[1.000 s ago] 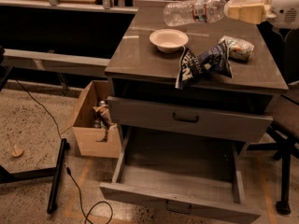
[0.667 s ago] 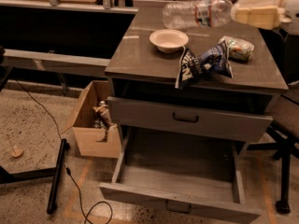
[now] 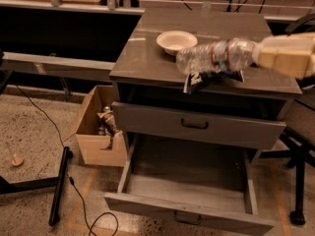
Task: Place water bottle into middle drawer
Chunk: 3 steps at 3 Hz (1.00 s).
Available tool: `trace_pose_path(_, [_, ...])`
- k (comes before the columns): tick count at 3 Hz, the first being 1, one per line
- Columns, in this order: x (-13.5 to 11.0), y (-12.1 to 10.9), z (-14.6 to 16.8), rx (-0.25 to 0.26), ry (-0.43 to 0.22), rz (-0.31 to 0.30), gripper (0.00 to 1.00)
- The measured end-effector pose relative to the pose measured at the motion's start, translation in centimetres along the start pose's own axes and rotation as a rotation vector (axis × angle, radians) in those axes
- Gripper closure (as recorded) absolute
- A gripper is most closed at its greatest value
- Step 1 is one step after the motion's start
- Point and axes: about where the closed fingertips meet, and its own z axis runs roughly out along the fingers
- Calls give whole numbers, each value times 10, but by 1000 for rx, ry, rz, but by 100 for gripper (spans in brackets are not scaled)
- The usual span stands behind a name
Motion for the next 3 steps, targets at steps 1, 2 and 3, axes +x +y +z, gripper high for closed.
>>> trace_pose_path(1, [81,28,-12,-14,135,86,100])
trace_pose_path(2, [144,43,-16,-45,242,140,100])
trace_pose_path(3, [194,49,-12,-82,321,173,100])
